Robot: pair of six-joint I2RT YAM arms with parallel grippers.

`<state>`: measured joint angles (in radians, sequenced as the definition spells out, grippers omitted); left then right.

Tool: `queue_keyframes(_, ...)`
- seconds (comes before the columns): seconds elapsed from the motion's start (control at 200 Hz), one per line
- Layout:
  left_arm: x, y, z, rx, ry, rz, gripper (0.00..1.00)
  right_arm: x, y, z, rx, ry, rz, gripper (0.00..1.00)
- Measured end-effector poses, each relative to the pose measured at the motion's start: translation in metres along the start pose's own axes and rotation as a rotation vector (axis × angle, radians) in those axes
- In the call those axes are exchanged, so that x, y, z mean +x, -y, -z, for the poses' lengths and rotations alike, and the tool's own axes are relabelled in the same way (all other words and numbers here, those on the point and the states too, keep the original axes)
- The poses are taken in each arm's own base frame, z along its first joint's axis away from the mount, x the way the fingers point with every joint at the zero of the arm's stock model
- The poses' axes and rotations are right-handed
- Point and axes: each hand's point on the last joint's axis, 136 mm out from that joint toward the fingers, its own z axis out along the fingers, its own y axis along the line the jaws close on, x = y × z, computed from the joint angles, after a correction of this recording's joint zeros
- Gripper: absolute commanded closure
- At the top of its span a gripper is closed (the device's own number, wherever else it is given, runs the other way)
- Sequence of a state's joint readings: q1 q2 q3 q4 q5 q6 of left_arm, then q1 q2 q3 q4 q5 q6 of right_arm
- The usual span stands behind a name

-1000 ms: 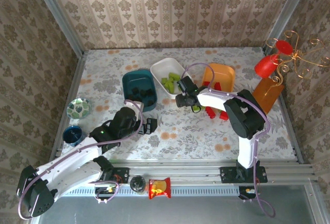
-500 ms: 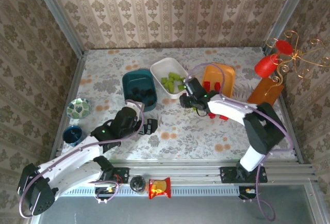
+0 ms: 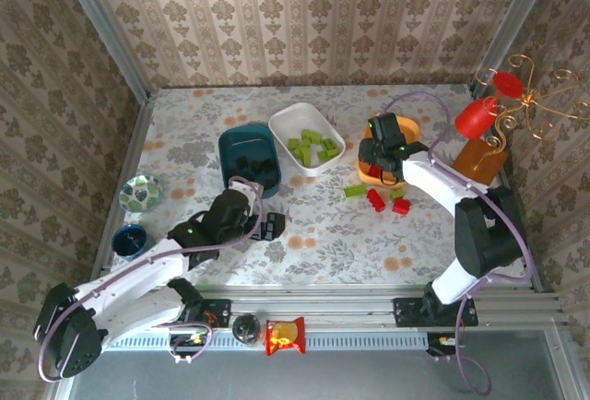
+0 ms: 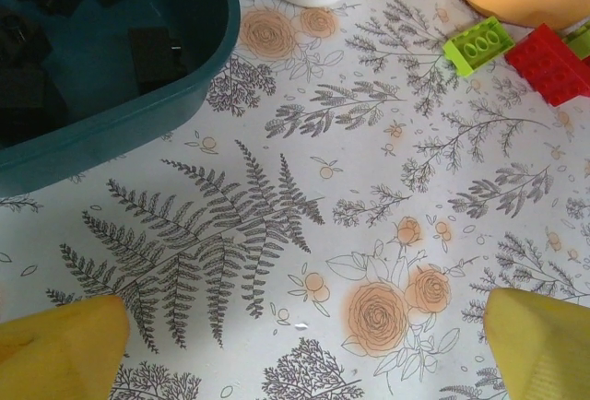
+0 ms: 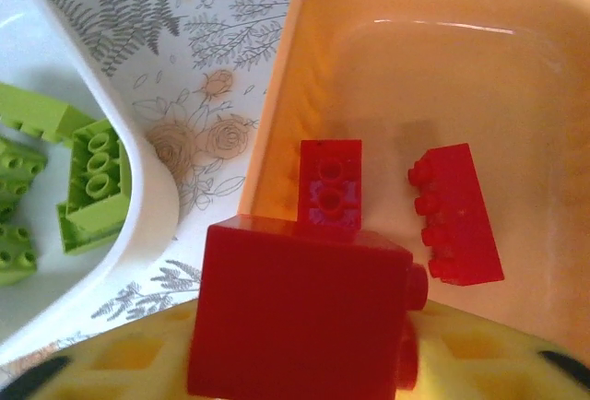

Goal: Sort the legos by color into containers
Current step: Place the lego in the container, then pick up the lego from the center of the table.

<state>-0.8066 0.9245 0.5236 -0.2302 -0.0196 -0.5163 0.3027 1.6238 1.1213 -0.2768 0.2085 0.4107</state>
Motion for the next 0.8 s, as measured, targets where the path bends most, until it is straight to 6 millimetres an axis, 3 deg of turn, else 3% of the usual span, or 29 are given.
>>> queue_keyframes(0.07,-0.001,0.002,-0.002,0.007,-0.008,-0.006,0.0,-0.007,0.0,-0.001,0.003,0.004,-0.012,0.2)
queue_keyframes(0.25,-0.008,0.01,-0.006,0.028,-0.013,-0.023,0.0,-0.015,-0.002,0.013,-0.017,0.034,-0.025,0.19)
queue_keyframes(0.325,-0.011,0.013,-0.008,0.033,-0.014,-0.024,0.0,-0.009,-0.001,0.025,-0.034,0.042,-0.027,0.19)
queue_keyframes(0.45,-0.01,0.012,-0.011,0.031,-0.019,-0.024,0.0,0.019,-0.001,0.044,-0.069,0.03,-0.023,0.2)
queue_keyframes(0.535,-0.01,0.012,-0.012,0.03,-0.019,-0.024,0.0,0.05,0.0,0.051,-0.083,-0.004,0.001,0.21)
queue_keyframes(0.67,-0.011,0.012,-0.011,0.03,-0.015,-0.024,0.0,0.09,0.008,0.059,-0.086,-0.051,0.015,0.24)
queue_keyframes(0.8,-0.016,0.013,-0.006,0.034,0.009,-0.023,0.0,0.116,0.023,0.06,-0.062,-0.089,0.016,0.24)
